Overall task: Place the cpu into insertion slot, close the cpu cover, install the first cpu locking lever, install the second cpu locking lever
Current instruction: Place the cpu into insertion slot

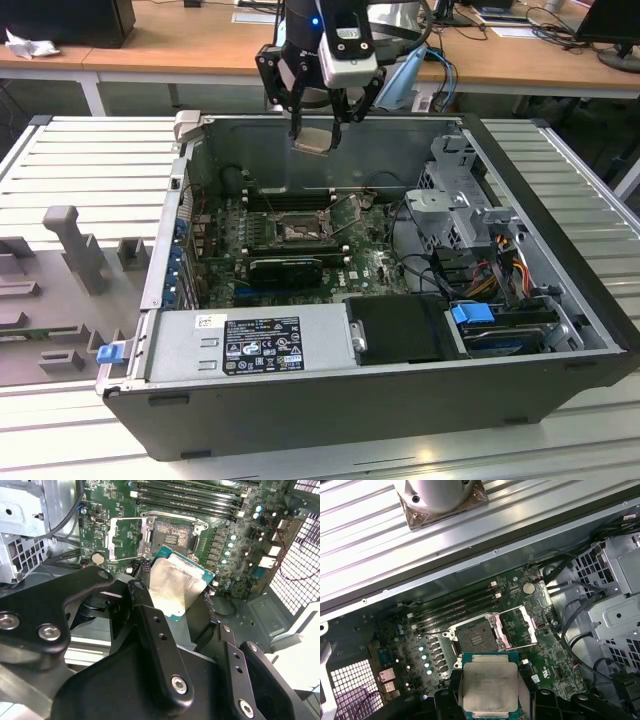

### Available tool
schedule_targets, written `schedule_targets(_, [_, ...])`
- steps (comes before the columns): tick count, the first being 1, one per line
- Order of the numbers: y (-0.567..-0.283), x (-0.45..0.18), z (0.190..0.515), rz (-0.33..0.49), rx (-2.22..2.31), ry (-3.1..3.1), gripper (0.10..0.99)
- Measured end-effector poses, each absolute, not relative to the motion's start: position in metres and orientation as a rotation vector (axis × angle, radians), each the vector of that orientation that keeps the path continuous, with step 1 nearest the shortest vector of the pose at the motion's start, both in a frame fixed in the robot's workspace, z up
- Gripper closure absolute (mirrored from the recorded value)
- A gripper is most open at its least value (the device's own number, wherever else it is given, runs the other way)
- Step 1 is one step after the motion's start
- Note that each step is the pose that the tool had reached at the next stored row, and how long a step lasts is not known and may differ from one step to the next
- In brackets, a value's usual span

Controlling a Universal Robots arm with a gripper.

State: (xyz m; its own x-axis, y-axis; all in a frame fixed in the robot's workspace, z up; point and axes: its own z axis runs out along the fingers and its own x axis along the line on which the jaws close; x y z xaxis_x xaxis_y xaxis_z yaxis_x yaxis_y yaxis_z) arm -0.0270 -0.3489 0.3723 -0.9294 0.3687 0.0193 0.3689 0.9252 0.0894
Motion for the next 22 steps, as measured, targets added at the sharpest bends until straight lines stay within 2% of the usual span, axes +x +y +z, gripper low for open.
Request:
schedule_targets(12, [-0.3489,-0.0270,0.3711,-0.144,-0.890,-3.017,0.557])
schedule_targets(22, [-0.3494,-0.0270,0.3673,-0.142,-0.914,-3.007,0.557])
